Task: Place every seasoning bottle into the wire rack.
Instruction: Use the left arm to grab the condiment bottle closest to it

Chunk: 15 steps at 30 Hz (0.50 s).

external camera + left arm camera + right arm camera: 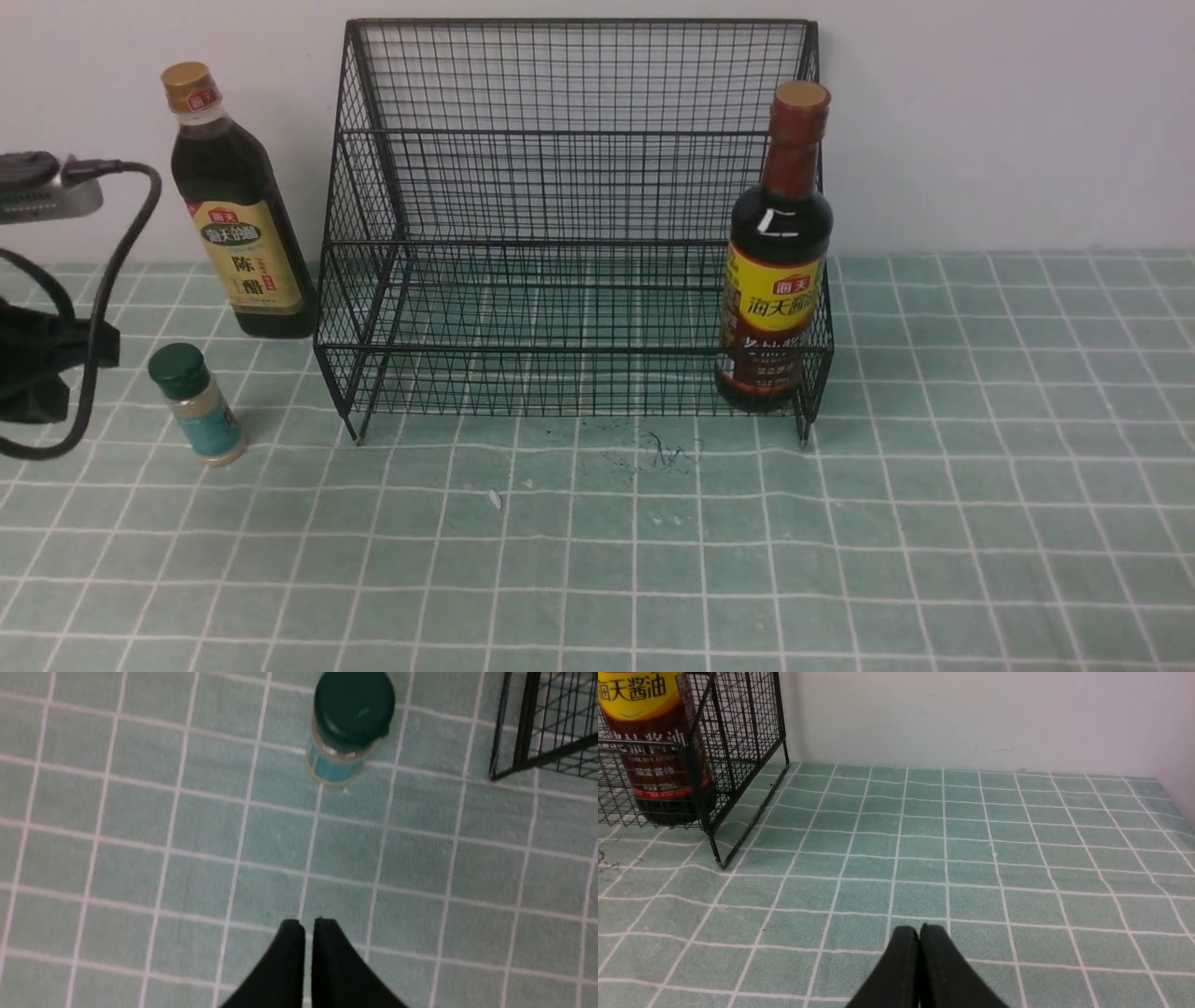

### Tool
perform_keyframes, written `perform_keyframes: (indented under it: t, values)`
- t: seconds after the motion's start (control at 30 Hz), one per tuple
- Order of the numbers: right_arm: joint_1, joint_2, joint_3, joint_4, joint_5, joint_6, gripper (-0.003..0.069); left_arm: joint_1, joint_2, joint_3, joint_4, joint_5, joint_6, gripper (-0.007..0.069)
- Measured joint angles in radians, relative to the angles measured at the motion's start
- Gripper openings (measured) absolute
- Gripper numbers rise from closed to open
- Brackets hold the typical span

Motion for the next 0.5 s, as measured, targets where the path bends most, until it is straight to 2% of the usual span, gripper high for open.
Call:
perform_keyframes:
  t: [0.13,0.27,0.3,0.33,0.4,0.5]
  values:
    - [0.0,0.0,0.0,0.0,0.0,0.0,-0.0015,0.0,0.053,-0.009,-0.024,-0.107,0.088,0.0088]
    - [0.0,0.0,0.0,0.0,0.0,0.0,-0.0015,0.0,0.13,-0.009,-0.029,-0.258,0.157,0.0269]
    - [0.0,0.0,0.0,0.0,0.0,0.0,-0.0015,0.0,0.133,-0.009,-0.029,-0.262,0.158,0.0279]
    - [0.0,0.0,0.0,0.0,0.0,0.0,-0.0015,0.0,0.155,-0.01,-0.038,-0.289,0.161,0.0351]
    - [0.0,0.0,0.0,0.0,0.0,0.0,-0.0015,0.0,0.184,-0.01,-0.063,-0.319,0.166,0.0433]
    - [0.0,0.0,0.0,0.0,0.0,0.0,-0.0015,0.0,0.22,-0.01,-0.11,-0.344,0.186,0.0515]
